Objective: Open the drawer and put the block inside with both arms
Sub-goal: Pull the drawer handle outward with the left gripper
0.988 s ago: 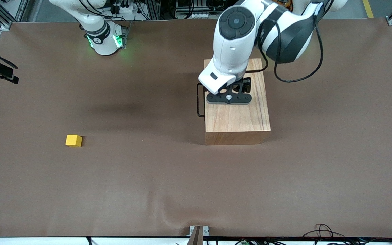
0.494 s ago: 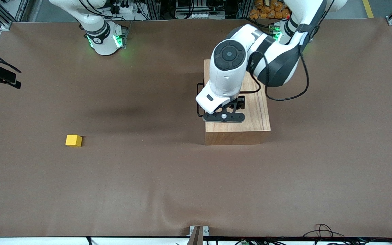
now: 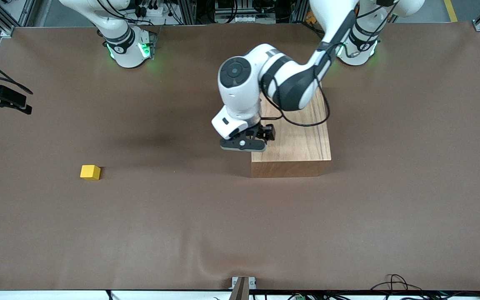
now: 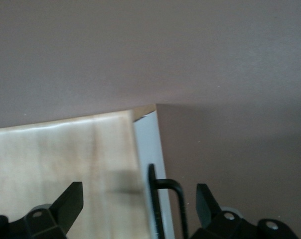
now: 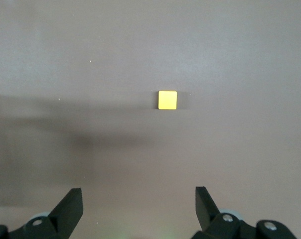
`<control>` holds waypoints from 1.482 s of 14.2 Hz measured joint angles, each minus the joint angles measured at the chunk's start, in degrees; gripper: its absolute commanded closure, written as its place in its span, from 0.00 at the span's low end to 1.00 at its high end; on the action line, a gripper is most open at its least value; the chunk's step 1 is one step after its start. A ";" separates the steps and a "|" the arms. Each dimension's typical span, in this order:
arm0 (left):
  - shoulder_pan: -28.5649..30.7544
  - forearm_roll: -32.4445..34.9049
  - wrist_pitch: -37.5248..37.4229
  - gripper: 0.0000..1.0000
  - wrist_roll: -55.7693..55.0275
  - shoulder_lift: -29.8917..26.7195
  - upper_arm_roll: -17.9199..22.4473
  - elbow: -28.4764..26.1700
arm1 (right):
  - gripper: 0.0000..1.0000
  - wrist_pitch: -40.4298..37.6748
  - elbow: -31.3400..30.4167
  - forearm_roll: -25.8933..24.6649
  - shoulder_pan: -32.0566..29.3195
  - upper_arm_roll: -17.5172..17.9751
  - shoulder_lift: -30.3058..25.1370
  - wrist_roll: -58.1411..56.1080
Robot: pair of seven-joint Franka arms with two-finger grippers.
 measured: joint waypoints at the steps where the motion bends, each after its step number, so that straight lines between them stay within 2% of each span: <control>1: -0.57 0.01 0.00 0.00 -0.18 0.81 0.23 1.45 | 0.00 0.29 -0.02 0.67 0.01 0.00 0.66 -0.02; 5: -1.74 0.01 -0.03 0.00 -1.48 2.30 0.22 4.30 | 0.00 1.04 -0.05 2.39 0.39 0.03 2.69 -0.04; 10: -7.19 0.01 0.04 0.00 -8.05 5.86 0.34 6.70 | 0.00 1.35 -0.25 2.39 0.39 -0.48 3.11 -0.02; 14: -10.92 0.01 -0.18 0.00 -11.34 8.67 1.90 7.18 | 0.00 5.67 -0.62 2.39 0.17 -0.64 6.27 -0.02; 17: -13.23 0.01 -2.62 0.00 -11.73 9.51 4.07 7.30 | 0.00 7.44 -0.62 2.39 -0.48 -0.73 8.00 -0.03; 21: -14.07 0.01 -6.61 0.00 -16.25 9.51 4.90 7.59 | 0.00 8.05 -0.52 2.39 -1.14 -0.83 8.02 -0.03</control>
